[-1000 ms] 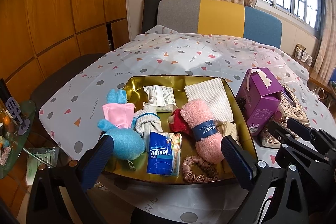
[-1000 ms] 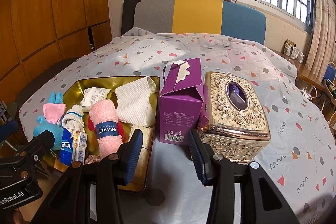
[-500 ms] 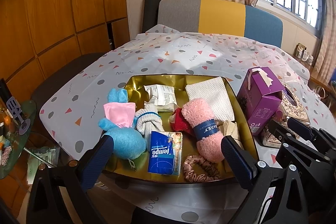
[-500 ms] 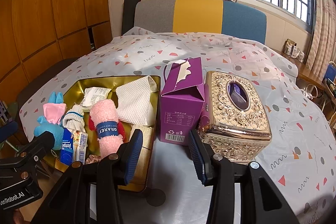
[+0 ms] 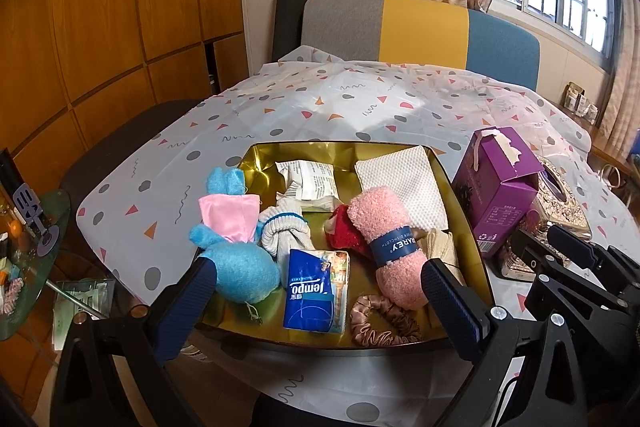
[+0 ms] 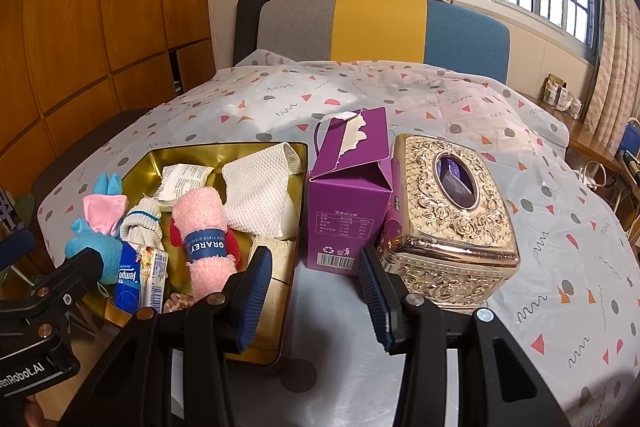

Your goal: Organize soft objects

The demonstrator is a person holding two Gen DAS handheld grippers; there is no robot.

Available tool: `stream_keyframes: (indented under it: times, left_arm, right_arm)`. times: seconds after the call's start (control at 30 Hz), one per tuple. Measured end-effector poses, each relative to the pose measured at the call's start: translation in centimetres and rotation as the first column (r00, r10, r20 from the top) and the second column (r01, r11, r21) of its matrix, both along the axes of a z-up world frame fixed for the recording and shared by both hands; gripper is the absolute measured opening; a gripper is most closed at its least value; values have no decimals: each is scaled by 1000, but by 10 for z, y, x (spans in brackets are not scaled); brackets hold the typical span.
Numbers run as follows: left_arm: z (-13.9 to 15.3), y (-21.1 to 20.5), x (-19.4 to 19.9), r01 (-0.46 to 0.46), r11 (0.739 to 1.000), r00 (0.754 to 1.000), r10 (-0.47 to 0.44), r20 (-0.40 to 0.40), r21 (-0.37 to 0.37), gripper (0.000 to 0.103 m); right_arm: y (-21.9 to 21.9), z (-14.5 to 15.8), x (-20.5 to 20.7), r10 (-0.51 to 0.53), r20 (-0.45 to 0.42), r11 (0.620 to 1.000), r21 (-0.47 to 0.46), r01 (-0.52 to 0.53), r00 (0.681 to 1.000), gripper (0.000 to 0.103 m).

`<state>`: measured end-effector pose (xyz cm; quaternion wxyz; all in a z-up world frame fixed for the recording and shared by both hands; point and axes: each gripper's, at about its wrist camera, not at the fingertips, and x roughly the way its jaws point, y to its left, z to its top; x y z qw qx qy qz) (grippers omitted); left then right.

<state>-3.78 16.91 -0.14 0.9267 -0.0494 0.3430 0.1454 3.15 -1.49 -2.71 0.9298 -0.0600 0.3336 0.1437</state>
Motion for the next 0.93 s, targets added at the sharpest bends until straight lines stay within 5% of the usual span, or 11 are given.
stream_keyframes:
  times: [0.93]
  left_arm:
    - [-1, -2, -2, 11, 1000, 1000, -11, 24, 6, 101]
  right_arm:
    - [-6, -3, 1, -4, -8, 1000, 5, 4, 1000, 45]
